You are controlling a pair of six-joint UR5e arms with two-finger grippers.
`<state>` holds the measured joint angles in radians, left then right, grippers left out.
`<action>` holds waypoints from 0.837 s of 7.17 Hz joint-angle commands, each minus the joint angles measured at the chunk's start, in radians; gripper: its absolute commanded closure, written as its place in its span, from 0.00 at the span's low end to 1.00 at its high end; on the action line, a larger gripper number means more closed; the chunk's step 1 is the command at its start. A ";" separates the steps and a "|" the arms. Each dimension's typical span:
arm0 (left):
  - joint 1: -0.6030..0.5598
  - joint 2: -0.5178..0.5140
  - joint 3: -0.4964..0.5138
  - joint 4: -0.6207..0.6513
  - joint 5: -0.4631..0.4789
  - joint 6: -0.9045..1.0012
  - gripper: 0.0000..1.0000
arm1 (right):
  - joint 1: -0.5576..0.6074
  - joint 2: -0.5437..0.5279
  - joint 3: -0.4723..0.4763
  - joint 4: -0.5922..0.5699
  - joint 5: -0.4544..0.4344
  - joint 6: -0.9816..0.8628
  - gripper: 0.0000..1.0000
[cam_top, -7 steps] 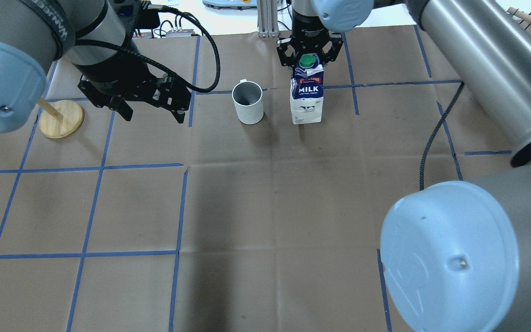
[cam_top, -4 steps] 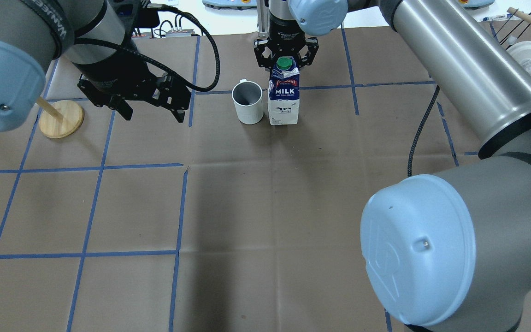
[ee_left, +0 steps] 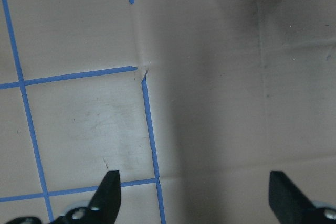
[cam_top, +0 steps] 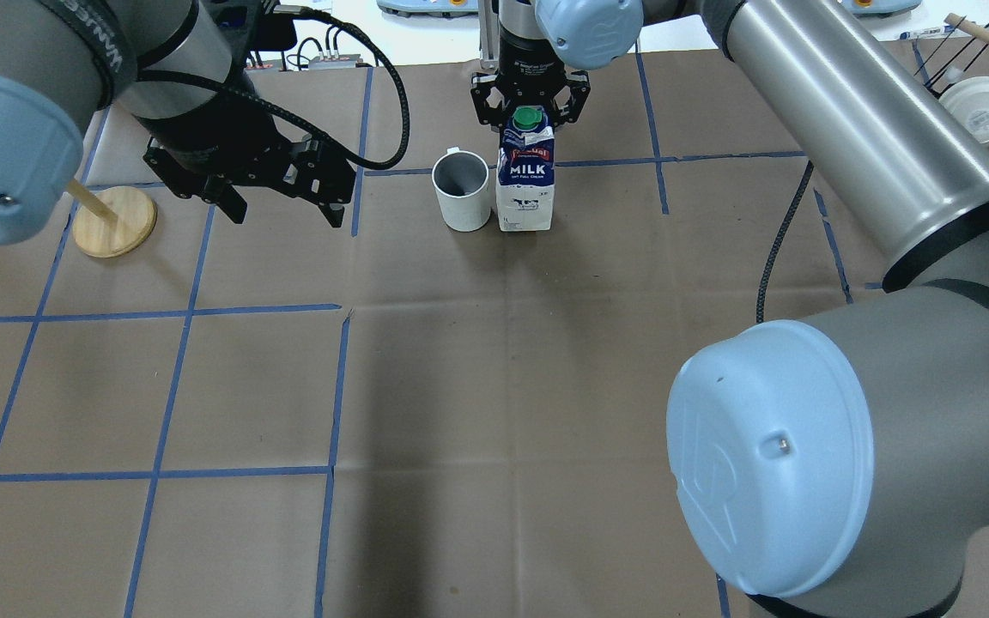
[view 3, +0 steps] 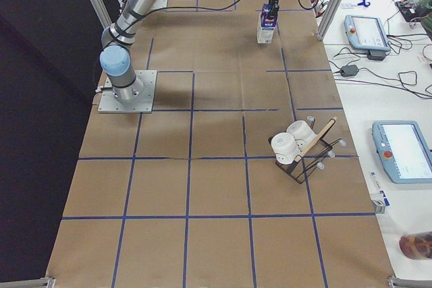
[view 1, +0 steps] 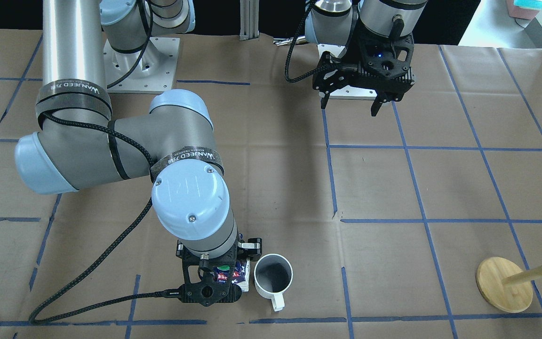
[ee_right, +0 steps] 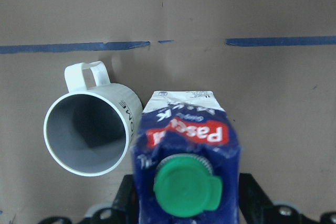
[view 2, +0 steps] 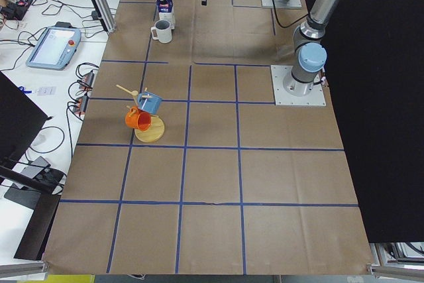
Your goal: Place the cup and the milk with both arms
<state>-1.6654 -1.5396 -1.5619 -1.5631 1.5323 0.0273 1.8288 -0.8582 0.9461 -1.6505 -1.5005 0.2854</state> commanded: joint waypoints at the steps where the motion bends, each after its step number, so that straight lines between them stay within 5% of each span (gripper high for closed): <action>1: 0.001 0.003 -0.001 -0.002 0.005 -0.004 0.00 | -0.005 0.002 -0.010 0.000 0.000 0.034 0.00; 4: 0.000 0.001 0.000 0.002 0.003 -0.041 0.00 | -0.026 -0.083 0.002 0.059 -0.003 0.026 0.00; 6: 0.000 -0.002 0.000 0.003 0.003 -0.043 0.00 | -0.057 -0.189 0.013 0.217 -0.007 -0.049 0.00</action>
<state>-1.6657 -1.5405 -1.5618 -1.5606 1.5357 -0.0142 1.7880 -0.9805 0.9511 -1.5217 -1.5041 0.2856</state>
